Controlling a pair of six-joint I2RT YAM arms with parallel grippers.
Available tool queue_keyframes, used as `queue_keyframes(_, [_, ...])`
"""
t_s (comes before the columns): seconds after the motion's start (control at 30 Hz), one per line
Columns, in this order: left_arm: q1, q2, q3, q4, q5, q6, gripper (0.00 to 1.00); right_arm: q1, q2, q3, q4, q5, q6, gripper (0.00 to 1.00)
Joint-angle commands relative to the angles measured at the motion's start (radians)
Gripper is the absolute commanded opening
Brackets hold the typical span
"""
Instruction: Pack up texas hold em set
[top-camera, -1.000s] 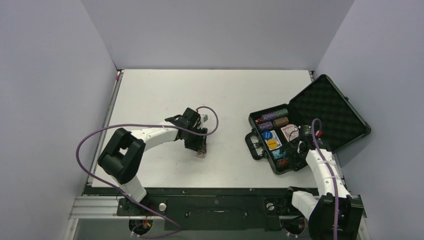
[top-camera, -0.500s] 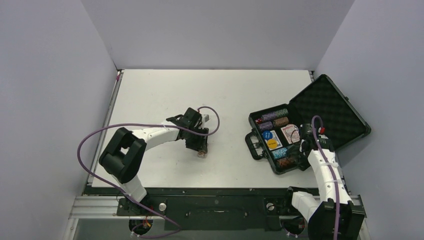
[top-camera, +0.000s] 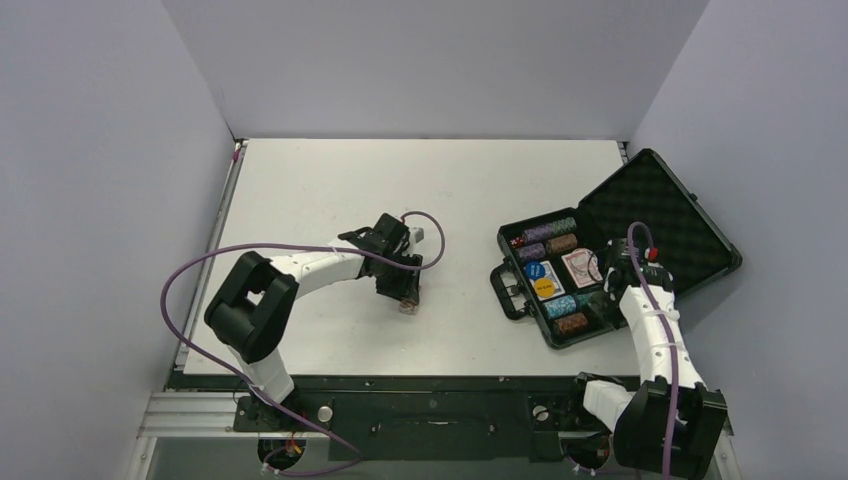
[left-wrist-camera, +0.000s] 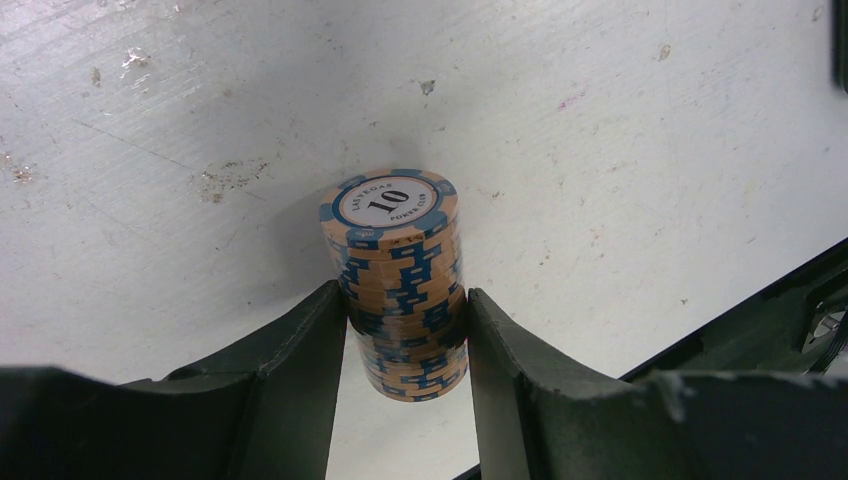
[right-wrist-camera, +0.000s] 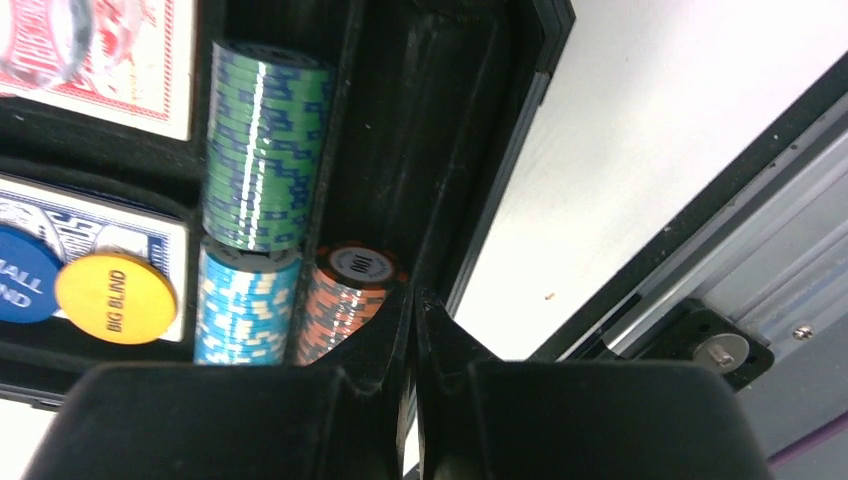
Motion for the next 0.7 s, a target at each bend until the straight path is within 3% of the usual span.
queue_keyframes(0.0, [-0.005, -0.012, 0.05, 0.008, 0.015, 0.018, 0.11, -0.018, 0.028, 0.056, 0.051, 0.022, -0.022, 0.0])
queue_keyframes(0.67, [-0.005, -0.019, 0.047, -0.004, 0.014, 0.02, 0.1, -0.026, 0.163, -0.038, 0.163, -0.126, -0.049, 0.0])
